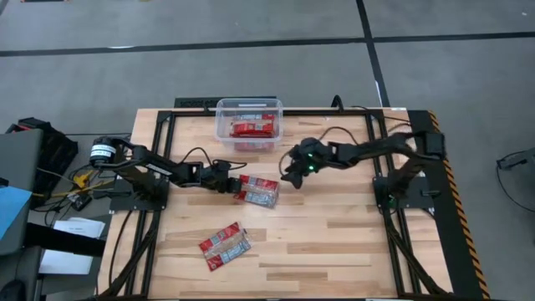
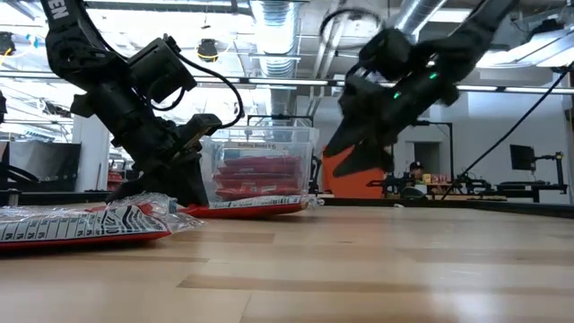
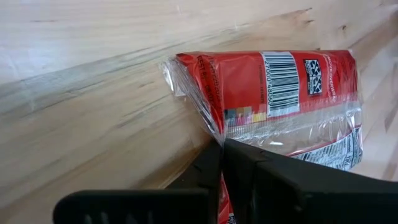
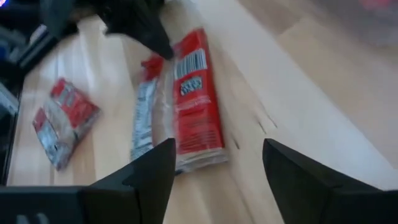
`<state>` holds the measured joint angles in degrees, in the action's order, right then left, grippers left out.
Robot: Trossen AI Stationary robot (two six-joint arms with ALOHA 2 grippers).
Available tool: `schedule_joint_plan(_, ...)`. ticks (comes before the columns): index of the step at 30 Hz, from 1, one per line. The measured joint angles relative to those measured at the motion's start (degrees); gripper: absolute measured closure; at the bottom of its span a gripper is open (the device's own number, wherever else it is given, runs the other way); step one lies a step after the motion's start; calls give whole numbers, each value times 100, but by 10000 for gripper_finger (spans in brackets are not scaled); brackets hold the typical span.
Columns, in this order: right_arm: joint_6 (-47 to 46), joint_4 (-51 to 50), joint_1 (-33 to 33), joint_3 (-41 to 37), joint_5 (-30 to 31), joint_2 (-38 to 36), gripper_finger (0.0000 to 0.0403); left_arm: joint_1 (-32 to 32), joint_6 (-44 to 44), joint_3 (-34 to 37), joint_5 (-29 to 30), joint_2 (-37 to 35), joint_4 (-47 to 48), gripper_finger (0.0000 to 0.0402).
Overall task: Sort popcorn bags into baskets
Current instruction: Put the red popcorn bag into the transparent bin
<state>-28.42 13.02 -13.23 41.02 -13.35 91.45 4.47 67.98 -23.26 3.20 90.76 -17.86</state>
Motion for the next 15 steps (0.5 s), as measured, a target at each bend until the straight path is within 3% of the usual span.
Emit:
schedule_joint_plan(6, 174, -264, -239, 1125, -792, 1227, 99, -7, -34, 3, 28, 0, -5, 401)
schedule_joint_plan(15, 1058, -2442, -133, 2812, -924, 2377, 85, -12, -107, 5, 187, 0, -14, 401)
